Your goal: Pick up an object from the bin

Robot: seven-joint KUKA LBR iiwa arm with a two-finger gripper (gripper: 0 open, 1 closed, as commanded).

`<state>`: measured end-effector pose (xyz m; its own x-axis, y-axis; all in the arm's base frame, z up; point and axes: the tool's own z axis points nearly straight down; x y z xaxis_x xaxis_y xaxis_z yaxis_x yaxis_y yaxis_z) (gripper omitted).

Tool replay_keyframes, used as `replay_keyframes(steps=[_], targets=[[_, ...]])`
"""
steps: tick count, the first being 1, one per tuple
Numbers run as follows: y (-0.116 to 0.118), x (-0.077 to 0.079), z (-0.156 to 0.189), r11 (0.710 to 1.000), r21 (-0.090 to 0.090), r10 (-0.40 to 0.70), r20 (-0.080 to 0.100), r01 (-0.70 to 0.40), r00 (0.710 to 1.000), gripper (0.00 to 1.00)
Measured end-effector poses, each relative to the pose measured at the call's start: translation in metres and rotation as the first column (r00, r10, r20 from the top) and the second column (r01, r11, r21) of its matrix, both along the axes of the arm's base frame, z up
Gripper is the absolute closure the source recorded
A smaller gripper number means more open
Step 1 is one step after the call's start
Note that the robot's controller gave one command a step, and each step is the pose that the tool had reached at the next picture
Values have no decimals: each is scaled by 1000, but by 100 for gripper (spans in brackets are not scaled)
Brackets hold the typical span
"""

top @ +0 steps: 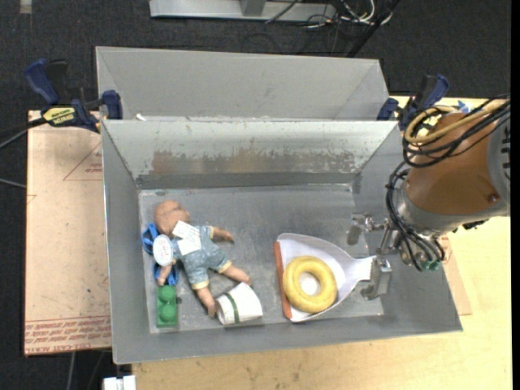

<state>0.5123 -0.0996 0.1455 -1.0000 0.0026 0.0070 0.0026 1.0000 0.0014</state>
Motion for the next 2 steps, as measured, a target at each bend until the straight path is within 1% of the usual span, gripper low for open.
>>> replay_keyframes(steps=[1,2], targets=[[0,2,4,1000,-1,3,7,-3,1000,0],[-30,5,-60,1000,-1,30,8,-30,1000,0]])
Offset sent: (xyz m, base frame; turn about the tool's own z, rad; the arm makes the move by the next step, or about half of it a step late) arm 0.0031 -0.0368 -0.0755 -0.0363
